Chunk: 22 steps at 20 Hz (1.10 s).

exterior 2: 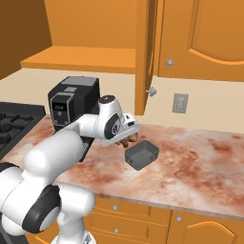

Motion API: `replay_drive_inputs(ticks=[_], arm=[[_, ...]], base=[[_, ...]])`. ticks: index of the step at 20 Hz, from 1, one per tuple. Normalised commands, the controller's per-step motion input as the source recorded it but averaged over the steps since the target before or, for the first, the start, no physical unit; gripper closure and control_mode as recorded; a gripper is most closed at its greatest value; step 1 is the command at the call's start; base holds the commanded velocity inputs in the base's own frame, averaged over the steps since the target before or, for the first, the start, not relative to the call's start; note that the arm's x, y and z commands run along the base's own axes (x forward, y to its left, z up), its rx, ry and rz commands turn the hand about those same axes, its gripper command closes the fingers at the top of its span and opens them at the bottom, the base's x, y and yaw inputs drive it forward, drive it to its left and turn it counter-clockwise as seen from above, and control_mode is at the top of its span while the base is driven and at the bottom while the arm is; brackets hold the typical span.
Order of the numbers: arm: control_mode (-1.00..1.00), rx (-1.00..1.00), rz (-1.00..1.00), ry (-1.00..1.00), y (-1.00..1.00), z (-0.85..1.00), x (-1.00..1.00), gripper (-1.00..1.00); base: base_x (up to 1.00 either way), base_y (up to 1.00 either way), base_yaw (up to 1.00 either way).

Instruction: Retrieve the tupperware from the cabinet, then place the raw meat into the tupperware to avoid contamination.

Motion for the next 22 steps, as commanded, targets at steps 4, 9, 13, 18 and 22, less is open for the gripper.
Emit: replay_drive_inputs(ticks=[4, 9, 13, 18, 22], arm=[[-1.0, -0.08, 0.0, 0.13, -0.4, 0.0, -0.08, 1.0], [-1.0, -0.08, 0.02, 0.14, -0.3, -0.03, 0.0, 1.0], [-1.0, -0.02, 0.06, 0.12, -0.2, -0.1, 0.0, 1.0], [-1.0, 0.02, 0.04, 0.02, -0.15, -0.17, 0.04, 1.0], [-1.0, 0.05, 0.0, -0.01, -0.03, -0.08, 0.16, 1.0]], base=[[0.0, 0.0, 0.0], [0.0, 0.0, 0.0], [0.0, 0.0, 0.0], [0.0, 0.0, 0.0], [0.0, 0.0, 0.0]])
